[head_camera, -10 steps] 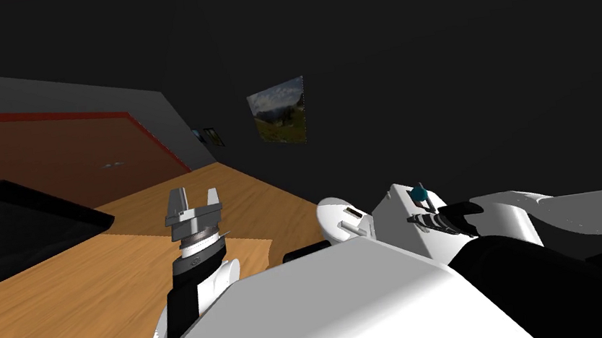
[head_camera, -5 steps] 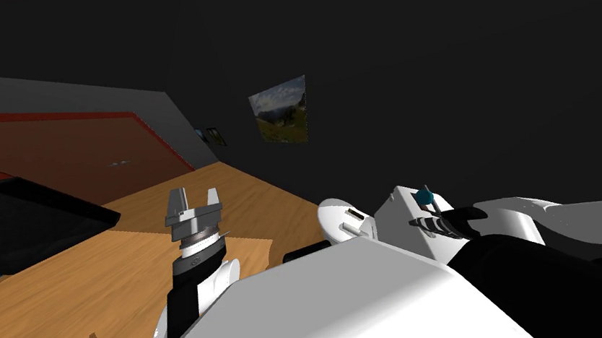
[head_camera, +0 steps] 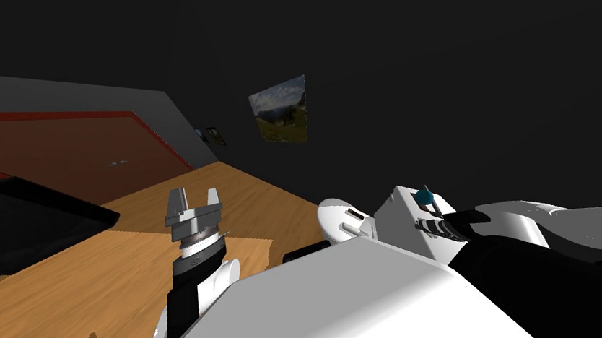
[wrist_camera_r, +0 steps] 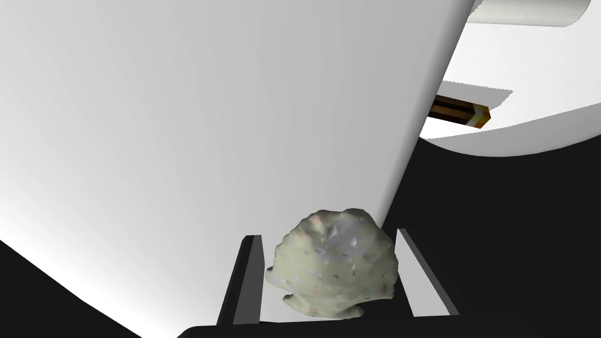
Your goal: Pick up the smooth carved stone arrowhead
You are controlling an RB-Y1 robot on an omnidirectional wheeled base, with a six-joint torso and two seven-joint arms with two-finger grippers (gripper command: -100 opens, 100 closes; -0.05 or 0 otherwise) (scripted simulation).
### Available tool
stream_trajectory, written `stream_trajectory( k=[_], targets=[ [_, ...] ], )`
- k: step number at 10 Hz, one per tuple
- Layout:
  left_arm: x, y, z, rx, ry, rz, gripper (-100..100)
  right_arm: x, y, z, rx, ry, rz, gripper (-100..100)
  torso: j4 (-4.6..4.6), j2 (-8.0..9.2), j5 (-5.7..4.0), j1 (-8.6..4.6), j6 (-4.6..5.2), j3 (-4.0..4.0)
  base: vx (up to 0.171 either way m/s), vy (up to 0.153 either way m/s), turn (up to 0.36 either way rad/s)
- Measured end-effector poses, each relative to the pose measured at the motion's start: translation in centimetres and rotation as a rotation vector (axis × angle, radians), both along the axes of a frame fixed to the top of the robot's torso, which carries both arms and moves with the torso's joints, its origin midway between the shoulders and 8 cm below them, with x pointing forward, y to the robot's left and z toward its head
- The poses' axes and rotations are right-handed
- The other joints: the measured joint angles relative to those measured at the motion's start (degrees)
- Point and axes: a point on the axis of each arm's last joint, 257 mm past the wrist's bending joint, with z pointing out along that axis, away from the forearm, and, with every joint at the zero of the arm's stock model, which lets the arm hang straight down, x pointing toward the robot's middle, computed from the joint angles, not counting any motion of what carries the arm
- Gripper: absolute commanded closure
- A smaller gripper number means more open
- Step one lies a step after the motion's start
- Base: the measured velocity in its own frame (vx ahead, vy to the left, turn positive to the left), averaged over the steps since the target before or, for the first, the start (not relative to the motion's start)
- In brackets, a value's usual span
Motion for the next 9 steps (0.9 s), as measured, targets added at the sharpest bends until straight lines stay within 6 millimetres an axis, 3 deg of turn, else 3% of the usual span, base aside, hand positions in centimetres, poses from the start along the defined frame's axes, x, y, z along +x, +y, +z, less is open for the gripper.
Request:
stream_trajectory(
  k=[2,3,4,9],
  targets=[
    [0.0,0.0,0.0,0.000,0.000,0.000,0,0.0,0.0,0.0,0.000,0.000,0.001,100,-0.01,-0.02,0.01,0.00,0.01,-0.02,0.000,0.000,0.000],
    [0.0,0.0,0.0,0.000,0.000,0.000,0,0.0,0.0,0.0,0.000,0.000,0.001,0,-0.01,-0.03,0.01,0.00,0.01,-0.02,0.000,0.000,0.000],
    [0.0,0.0,0.0,0.000,0.000,0.000,0,0.0,0.0,0.0,0.000,0.000,0.001,100,-0.01,-0.03,0.01,0.00,0.01,-0.02,0.000,0.004,-0.027],
    [0.0,0.0,0.0,0.000,0.000,0.000,0,2.3,0.5,1.8,0.005,-0.002,0.019,100,0.02,0.07,0.03,0.08,0.01,0.04,-0.021,0.010,-0.036]
  ],
)
